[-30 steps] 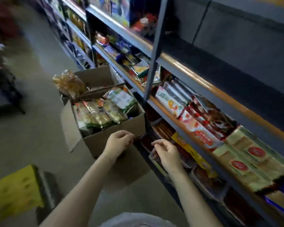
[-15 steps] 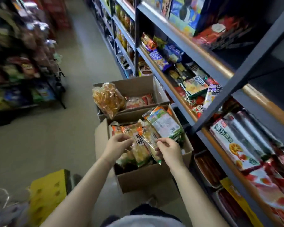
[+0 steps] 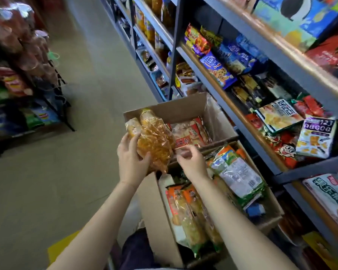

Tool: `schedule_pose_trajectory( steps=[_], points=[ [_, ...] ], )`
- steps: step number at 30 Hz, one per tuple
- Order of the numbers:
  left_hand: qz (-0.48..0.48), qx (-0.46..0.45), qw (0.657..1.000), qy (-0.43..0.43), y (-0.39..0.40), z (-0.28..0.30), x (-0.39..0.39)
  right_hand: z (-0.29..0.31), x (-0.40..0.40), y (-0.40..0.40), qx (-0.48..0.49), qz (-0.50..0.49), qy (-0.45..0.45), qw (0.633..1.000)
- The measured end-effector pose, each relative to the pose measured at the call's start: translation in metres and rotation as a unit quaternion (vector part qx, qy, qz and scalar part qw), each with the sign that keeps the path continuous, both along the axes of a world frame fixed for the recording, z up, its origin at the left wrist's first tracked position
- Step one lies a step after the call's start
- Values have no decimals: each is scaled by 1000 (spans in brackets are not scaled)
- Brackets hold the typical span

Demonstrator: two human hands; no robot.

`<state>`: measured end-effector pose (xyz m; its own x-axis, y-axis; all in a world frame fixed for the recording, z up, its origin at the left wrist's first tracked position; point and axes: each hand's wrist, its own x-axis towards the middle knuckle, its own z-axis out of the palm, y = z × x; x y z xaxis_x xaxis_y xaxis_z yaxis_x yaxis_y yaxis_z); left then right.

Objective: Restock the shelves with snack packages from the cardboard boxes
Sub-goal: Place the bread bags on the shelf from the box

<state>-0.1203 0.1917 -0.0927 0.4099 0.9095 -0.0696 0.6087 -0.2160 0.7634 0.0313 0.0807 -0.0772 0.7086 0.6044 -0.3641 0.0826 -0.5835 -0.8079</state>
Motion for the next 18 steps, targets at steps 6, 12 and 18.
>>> schedule_pose_trajectory(
  steps=[6,12,18],
  points=[
    [-163,-34,984,66,66,-21,-3,-24,-15,84,-67,5,-59,996],
    [-191,-27,980,40,78,-24,-2,34,14,95,-11,-133,-45,990],
    [-180,-15,983,24,72,8,13,123,22,66,114,-246,-66,960]
  ],
)
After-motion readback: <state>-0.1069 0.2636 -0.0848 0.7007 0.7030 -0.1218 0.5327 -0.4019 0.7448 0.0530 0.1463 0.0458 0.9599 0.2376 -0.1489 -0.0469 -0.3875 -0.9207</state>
